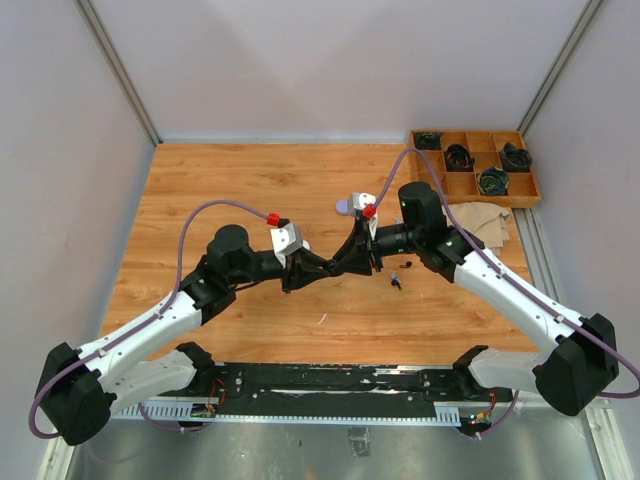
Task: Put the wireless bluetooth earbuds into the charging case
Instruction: Pick up the charging case at the center of the board.
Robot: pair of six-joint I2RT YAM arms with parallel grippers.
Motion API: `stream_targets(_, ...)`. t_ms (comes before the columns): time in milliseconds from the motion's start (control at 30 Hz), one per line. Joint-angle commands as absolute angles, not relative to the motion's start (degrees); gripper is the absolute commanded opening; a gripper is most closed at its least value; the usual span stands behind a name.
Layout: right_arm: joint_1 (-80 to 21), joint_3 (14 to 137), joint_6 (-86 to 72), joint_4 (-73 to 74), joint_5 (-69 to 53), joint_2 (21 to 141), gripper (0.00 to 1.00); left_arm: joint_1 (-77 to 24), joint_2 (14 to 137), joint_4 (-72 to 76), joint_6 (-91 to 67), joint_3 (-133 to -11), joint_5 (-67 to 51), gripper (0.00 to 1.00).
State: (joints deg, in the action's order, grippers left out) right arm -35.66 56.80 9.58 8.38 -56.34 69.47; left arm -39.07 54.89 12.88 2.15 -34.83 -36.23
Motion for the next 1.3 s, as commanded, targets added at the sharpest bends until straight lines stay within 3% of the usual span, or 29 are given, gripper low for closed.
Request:
stream_targets(0,-36.9,58.6,12.0,10.5,-56.9,70.2,0.28,-38.7,55.0,13.4,3.1,-36.7,-37.4,0.0)
stream_targets(200,-36.9,58.4,12.3,10.7,-55.6,69.5,0.03,-38.7,54.7,14.0,2.7,-36.3,-37.0,0.07)
stream_targets(500,-37.0,55.2,7.1,3.7,-53.8,64.6,0.02,-38.7,53.0,22.0,-1.4,-31.4,-35.8,0.38)
stream_targets(700,-37.0,51.5,0.9,-5.9,-52.8,61.6,0.02,-38.7,50.9,35.0,-7.2,-24.8,-35.1,0.5)
stream_targets(1267,-40.0,47.4,-6.3,-19.3,-52.0,60.6,0.02,-38.7,54.7,55.8,-18.1,-19.6,-35.8,0.51)
